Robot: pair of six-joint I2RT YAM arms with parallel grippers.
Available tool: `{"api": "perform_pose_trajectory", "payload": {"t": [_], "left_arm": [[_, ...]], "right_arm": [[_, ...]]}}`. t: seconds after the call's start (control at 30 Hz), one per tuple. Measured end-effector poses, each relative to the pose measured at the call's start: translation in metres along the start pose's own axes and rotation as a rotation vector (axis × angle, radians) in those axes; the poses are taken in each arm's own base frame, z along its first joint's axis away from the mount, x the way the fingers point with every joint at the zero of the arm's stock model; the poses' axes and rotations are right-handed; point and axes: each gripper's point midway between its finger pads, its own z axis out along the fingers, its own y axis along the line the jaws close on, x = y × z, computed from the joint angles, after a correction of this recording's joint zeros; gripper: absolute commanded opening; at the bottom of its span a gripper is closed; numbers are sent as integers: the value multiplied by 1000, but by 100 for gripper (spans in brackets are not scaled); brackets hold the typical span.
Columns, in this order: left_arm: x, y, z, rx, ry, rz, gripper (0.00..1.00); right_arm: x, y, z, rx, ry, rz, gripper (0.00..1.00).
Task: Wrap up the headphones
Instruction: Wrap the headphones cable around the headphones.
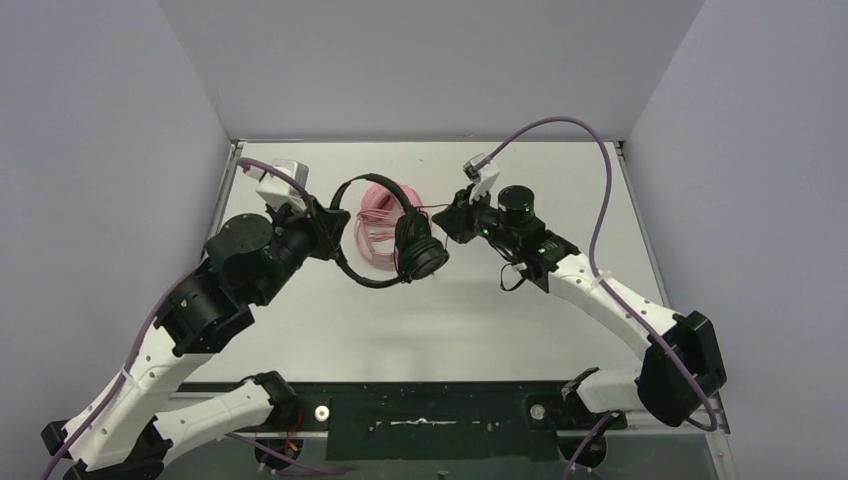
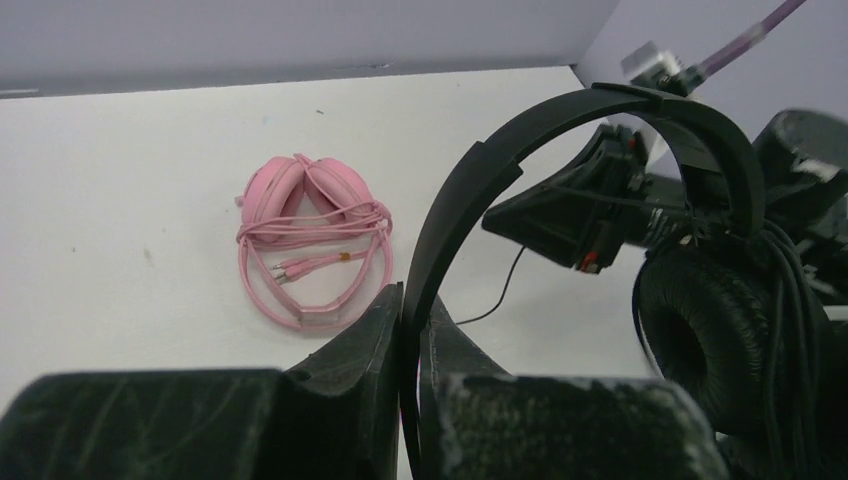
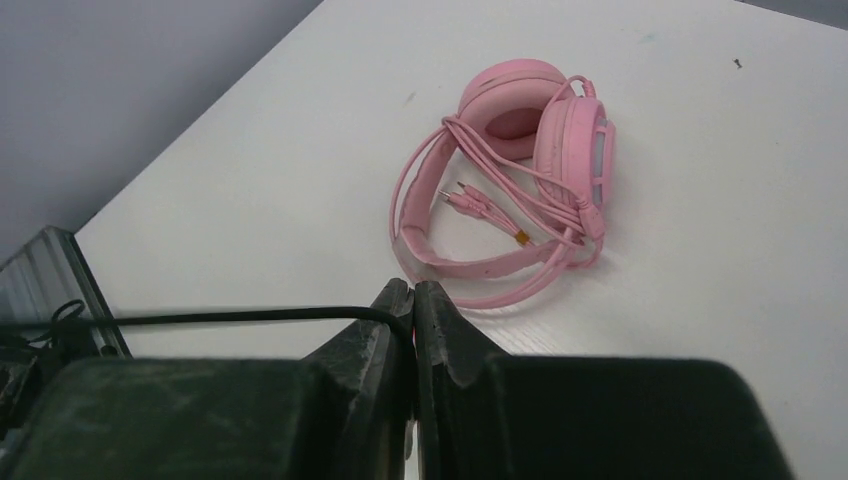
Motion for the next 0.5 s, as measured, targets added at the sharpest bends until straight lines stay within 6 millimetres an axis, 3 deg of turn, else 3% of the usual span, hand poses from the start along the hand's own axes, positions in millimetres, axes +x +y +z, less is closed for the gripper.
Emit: {"api": "perform_pose_trajectory", "payload": {"t": [0.33, 0.5], "left_arm": [[-42, -20, 22, -28, -43, -123, 0], [-63, -32, 29, -9, -84, -175, 0]], "right_arm": [[14, 6, 44, -86, -97, 156, 15], [23, 4, 59, -102, -99, 203, 14]]}}
